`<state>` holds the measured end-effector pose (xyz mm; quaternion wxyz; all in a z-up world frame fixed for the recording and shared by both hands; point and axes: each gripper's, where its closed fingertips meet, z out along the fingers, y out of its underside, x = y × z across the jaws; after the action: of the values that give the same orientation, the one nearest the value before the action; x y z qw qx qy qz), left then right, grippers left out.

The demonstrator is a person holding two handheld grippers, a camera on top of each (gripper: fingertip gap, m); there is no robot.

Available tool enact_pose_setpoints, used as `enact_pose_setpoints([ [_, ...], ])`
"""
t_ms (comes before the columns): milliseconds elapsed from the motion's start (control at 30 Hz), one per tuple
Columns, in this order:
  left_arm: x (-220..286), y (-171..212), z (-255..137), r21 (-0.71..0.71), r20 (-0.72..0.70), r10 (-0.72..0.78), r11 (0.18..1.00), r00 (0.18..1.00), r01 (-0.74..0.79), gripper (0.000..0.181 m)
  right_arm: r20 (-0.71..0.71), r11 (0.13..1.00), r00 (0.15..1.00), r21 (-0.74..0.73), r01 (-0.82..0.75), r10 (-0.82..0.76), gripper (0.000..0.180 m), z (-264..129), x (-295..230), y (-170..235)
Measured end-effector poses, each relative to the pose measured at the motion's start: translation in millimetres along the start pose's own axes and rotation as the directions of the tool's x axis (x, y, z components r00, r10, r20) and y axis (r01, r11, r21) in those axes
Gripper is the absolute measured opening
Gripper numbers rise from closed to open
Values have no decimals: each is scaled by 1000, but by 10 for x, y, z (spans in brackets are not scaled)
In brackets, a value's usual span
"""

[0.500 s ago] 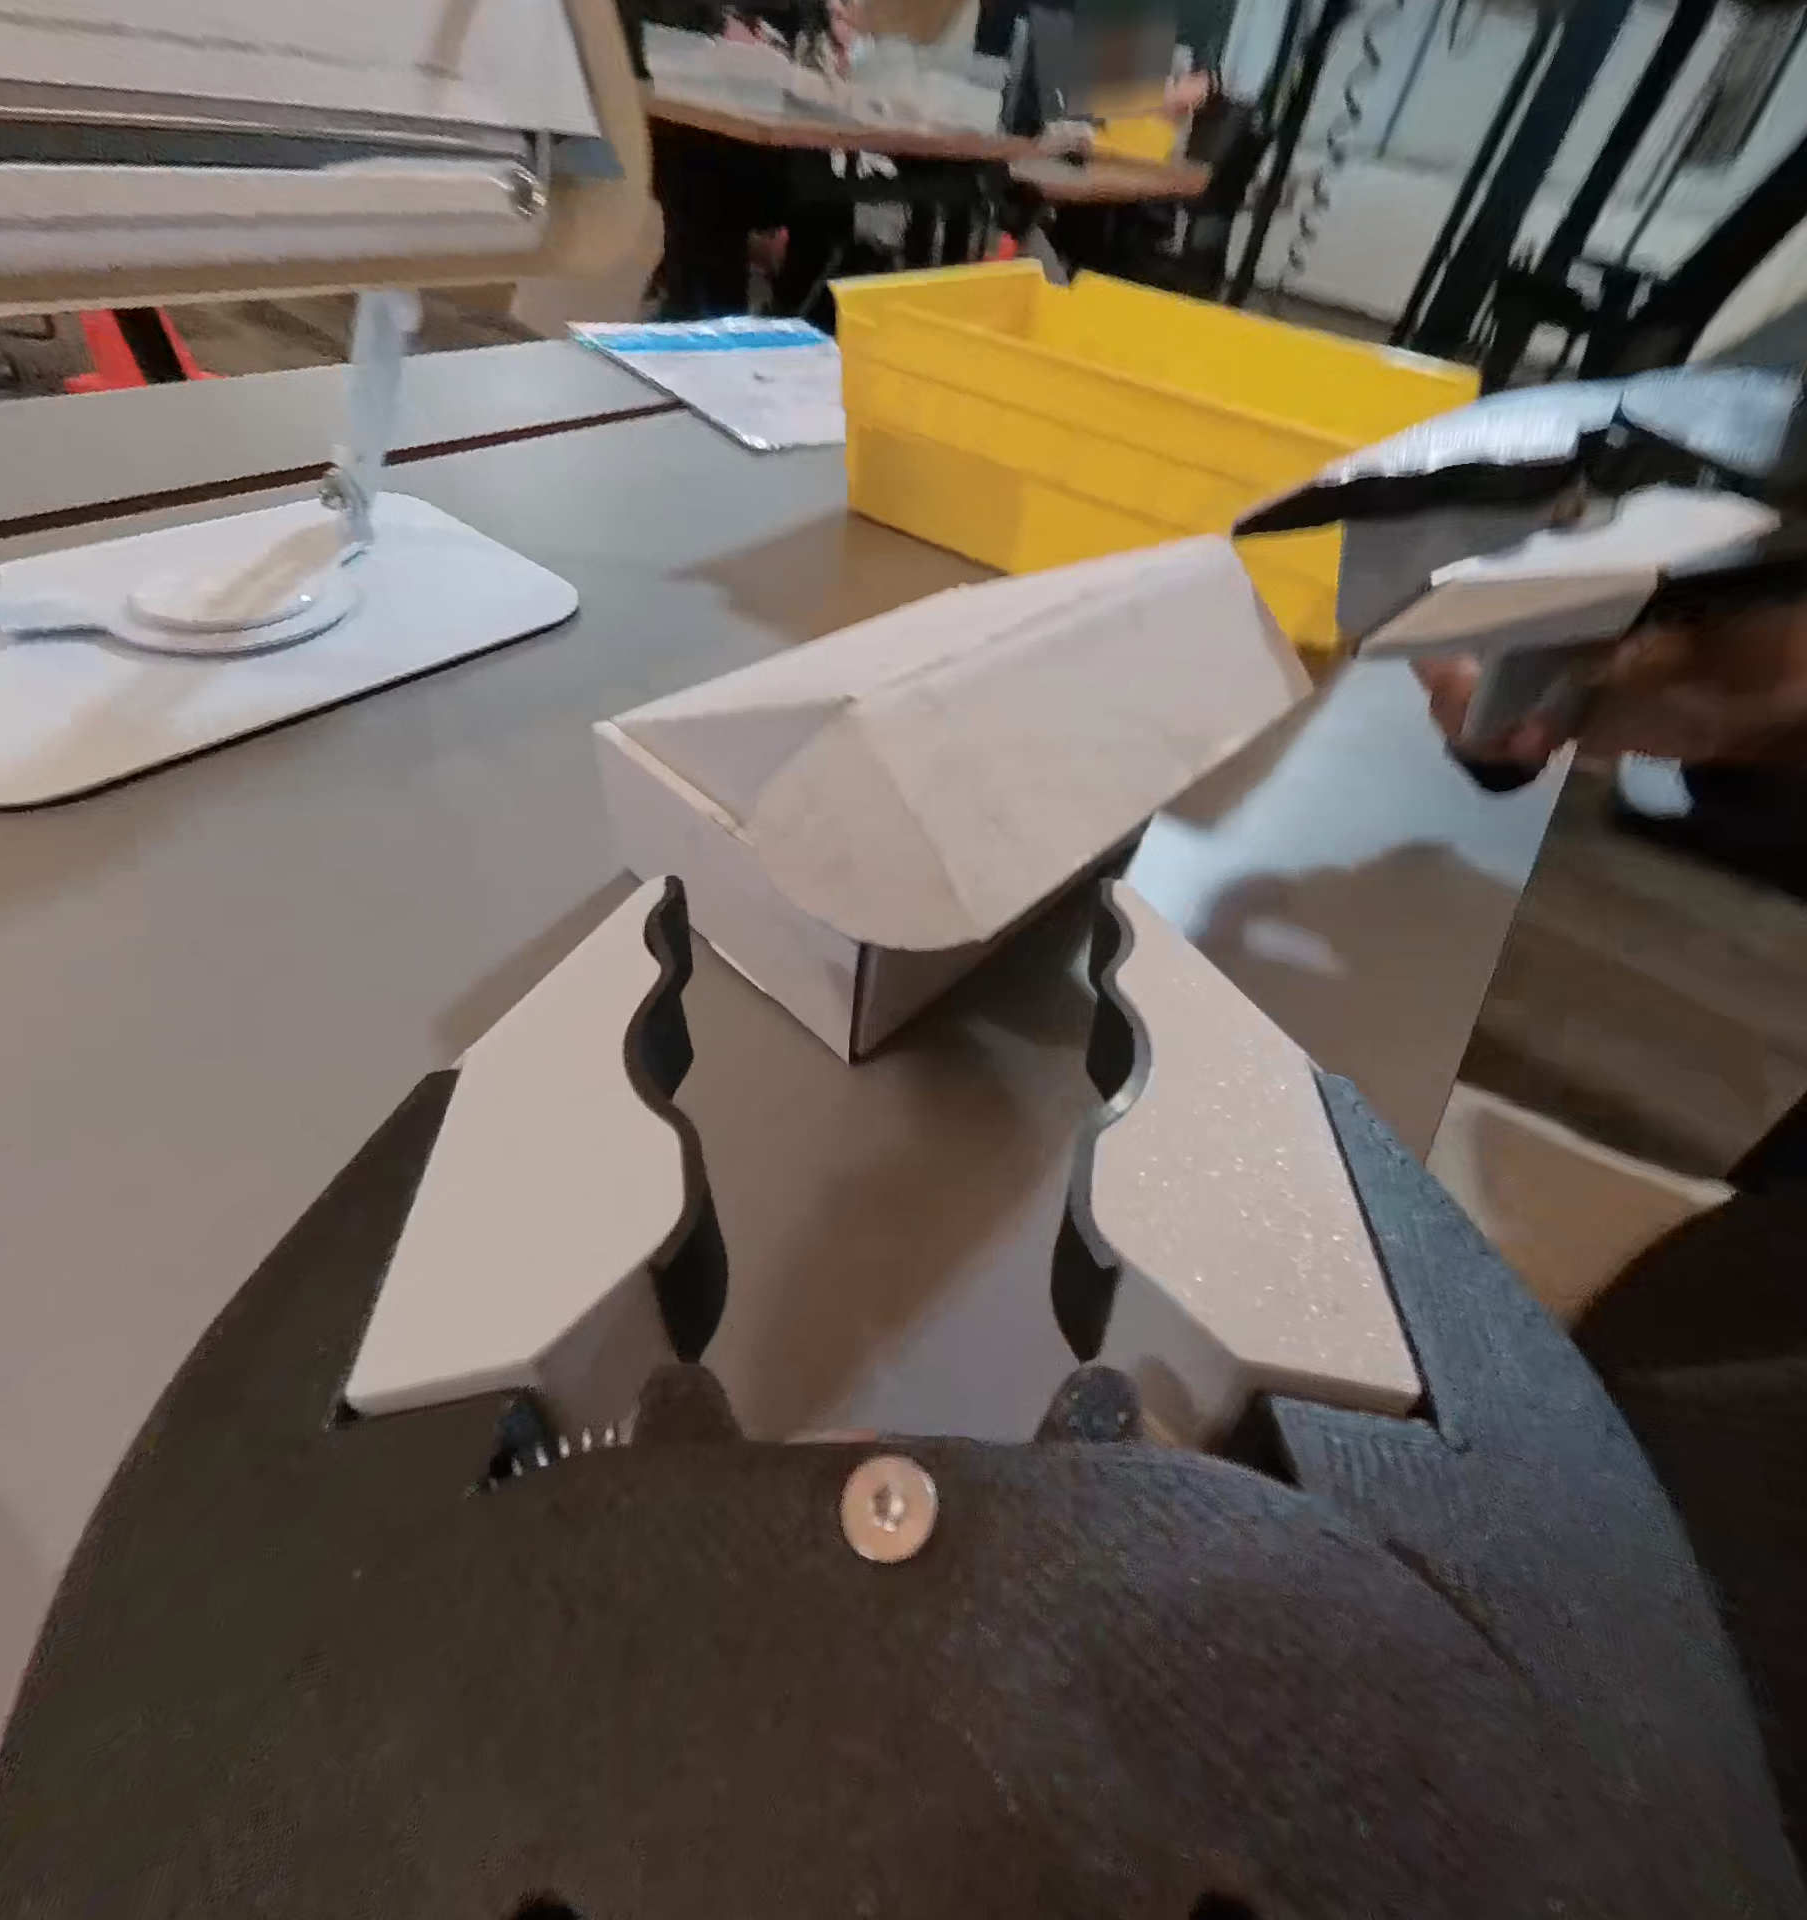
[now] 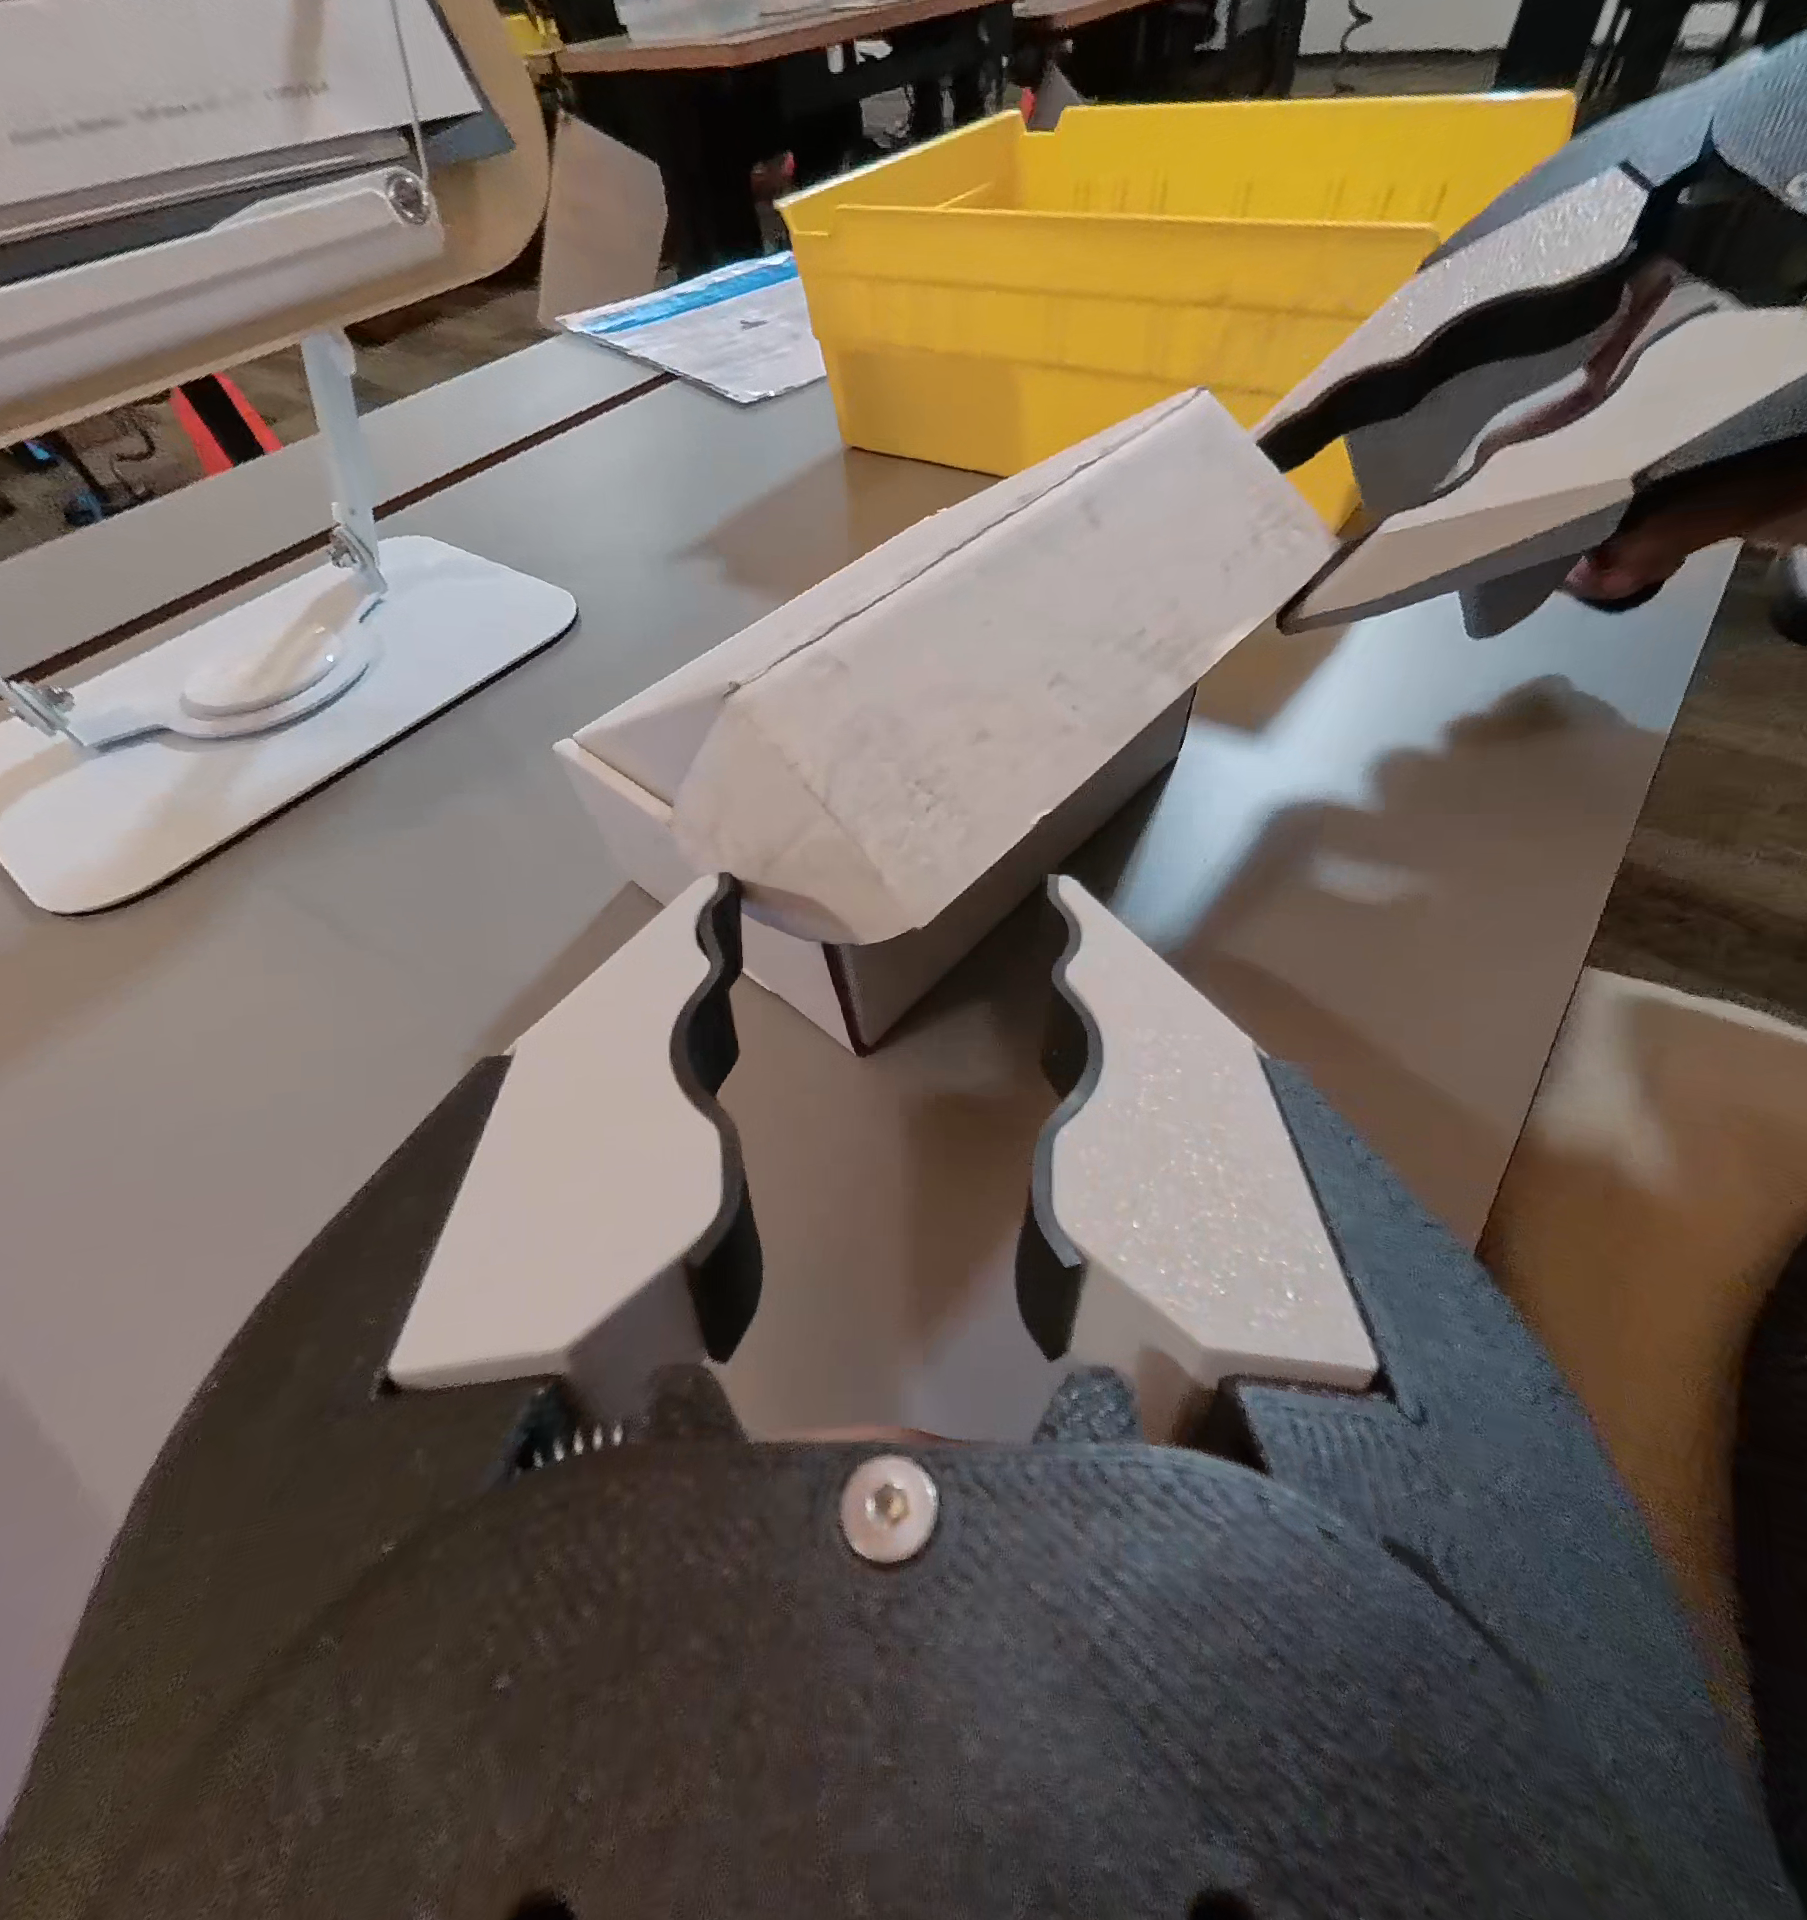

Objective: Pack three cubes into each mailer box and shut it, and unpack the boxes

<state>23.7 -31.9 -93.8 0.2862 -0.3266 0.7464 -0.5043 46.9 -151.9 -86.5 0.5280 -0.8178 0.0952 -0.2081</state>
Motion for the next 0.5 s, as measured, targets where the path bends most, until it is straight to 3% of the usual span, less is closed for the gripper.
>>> enact_pose_setpoints([
  [200,14,-4,15,-3,22,45,999,999,-45,36,62,997,995,10,-78,77,37,-36,-31,-48],
  [500,0,-169,-57,95,-14,-35,995,999,36,21,146,948,946,96,-304,289,28,-125,85,-193],
])
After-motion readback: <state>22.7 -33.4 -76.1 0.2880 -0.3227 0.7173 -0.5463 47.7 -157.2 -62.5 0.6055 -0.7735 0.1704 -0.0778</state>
